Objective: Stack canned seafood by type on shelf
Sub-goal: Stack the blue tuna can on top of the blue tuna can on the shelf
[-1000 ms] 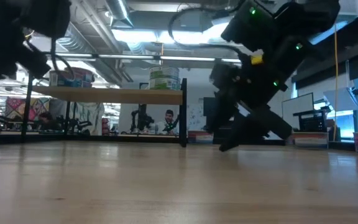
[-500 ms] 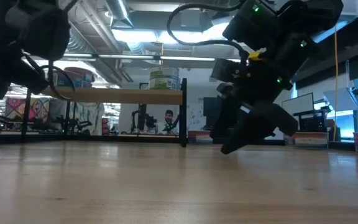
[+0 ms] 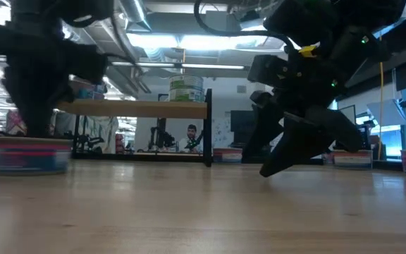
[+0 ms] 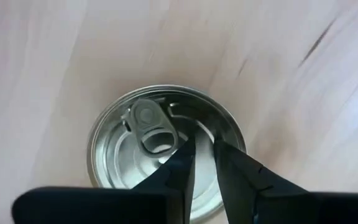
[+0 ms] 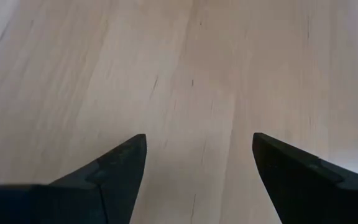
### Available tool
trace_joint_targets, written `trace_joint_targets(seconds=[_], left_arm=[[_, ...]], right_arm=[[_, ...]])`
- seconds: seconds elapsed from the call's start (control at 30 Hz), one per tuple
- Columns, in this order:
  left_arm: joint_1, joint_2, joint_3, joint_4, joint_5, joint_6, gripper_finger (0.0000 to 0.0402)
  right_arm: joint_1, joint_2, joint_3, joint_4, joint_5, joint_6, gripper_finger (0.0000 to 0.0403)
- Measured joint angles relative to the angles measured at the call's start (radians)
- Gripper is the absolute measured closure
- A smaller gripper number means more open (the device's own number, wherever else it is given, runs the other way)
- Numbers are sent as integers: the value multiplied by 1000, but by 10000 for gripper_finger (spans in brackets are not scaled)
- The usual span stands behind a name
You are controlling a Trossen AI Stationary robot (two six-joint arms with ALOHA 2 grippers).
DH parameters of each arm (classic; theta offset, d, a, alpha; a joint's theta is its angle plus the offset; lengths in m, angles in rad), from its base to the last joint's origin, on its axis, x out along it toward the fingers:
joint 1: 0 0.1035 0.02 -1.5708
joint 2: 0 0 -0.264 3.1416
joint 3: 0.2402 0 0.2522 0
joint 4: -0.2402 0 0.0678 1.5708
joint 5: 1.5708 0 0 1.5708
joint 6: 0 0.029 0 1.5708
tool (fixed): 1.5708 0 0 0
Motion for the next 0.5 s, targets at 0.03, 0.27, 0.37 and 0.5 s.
trace_joint_targets(seconds=[0.03,0.27,0.37,0.5], left_arm=[[4,1,-2,36,-12,17,341],[43,61,-1,284,-49,152,341],[59,104,0,393,-49,189,341],[71,168,-1,602,-54,240,341]], right_arm=[[-1,0,0,0,1,0,109],[-4,0,0,7,3,1,109],[-4,0,0,7,2,1,109],[-4,0,0,17,1,-5,109]])
